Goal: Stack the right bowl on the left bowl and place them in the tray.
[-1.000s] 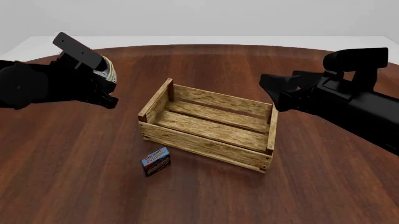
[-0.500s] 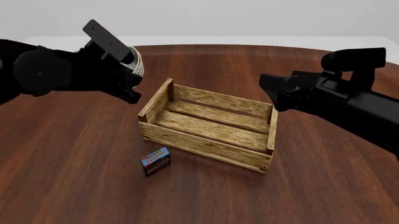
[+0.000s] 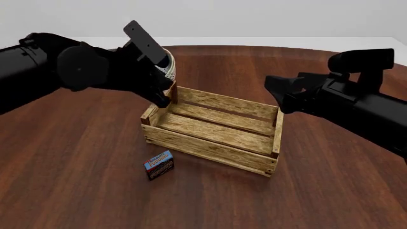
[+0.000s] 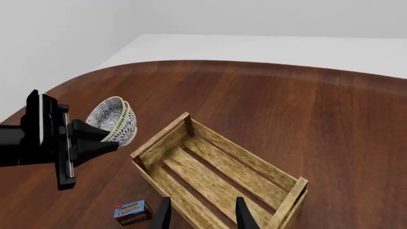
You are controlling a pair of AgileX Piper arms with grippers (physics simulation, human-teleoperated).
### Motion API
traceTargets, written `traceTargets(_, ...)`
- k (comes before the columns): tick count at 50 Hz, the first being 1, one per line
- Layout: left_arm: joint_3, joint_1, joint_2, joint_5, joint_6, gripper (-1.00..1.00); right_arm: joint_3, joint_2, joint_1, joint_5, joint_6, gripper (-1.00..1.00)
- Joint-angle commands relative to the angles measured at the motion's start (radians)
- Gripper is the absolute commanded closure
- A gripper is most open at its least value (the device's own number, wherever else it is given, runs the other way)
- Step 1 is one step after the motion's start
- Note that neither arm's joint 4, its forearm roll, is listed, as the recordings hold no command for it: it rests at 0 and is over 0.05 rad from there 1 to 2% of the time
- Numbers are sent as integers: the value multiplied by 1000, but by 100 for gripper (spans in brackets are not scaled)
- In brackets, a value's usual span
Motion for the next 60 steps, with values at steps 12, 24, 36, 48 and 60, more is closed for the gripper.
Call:
traceTargets(12,-132,-82,172,-13,-57,100,-1,-7,-3,5,2,-100)
traceTargets(24,-174,-129,242,-4,-50,100,1,9,-6,-6,4,-100)
traceTargets(36,-237,-157,306,14,-45,100,1,17,-8,-10,4,-100)
traceTargets(48,-327,-163,391,43,-49,100,0,25,-14,-15,5,-100)
traceTargets(60,-364,-169,458,46,-36,100,1,38,-16,-23,5,-100)
